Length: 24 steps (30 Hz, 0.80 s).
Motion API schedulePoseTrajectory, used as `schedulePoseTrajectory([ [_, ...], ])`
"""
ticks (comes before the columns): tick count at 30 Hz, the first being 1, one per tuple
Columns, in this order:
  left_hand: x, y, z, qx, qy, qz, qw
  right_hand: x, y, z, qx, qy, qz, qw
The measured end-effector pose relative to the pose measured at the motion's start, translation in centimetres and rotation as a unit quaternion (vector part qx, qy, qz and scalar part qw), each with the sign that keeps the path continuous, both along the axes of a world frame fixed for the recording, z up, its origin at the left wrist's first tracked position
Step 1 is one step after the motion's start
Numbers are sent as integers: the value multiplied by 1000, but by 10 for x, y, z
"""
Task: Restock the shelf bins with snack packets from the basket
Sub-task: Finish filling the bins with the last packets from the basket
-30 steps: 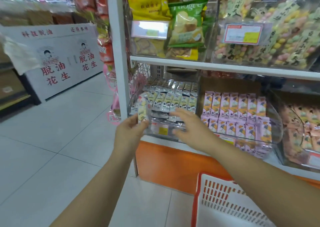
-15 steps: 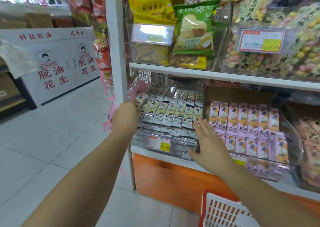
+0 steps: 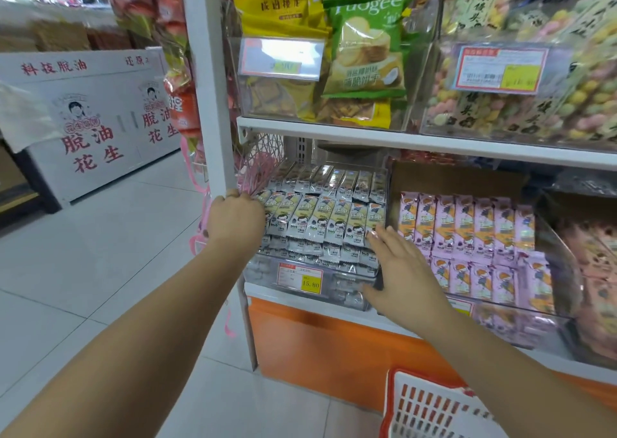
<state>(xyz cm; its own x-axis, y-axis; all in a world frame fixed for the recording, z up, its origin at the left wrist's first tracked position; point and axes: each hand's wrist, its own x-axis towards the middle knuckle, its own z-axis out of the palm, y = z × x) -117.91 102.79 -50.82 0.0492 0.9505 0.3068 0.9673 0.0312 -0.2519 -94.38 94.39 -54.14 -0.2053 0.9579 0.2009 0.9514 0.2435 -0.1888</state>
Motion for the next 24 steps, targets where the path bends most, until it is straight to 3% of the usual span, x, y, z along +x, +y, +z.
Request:
schedulePoseTrajectory([
  [4,2,2,-15,-59,-169,-111,978,-6,13,12,21,-42,17,999],
  [13,-2,17,-53,-64,-102,-136,983,-13,24,11,36,-92,35,995],
  [16,6,6,-40,-72,-158,-104,979,-10,26,15,7,-96,53,994],
  [19,23,-17,-30,-13,-210,-113,971,-1,14,21,3,-41,95,995],
  [22,52,-60,-42,77,-282,-220,931,18,-24,6,81,82,124,986],
  [24,74,-91,-69,60,-289,-298,908,37,-57,-20,110,164,108,974],
])
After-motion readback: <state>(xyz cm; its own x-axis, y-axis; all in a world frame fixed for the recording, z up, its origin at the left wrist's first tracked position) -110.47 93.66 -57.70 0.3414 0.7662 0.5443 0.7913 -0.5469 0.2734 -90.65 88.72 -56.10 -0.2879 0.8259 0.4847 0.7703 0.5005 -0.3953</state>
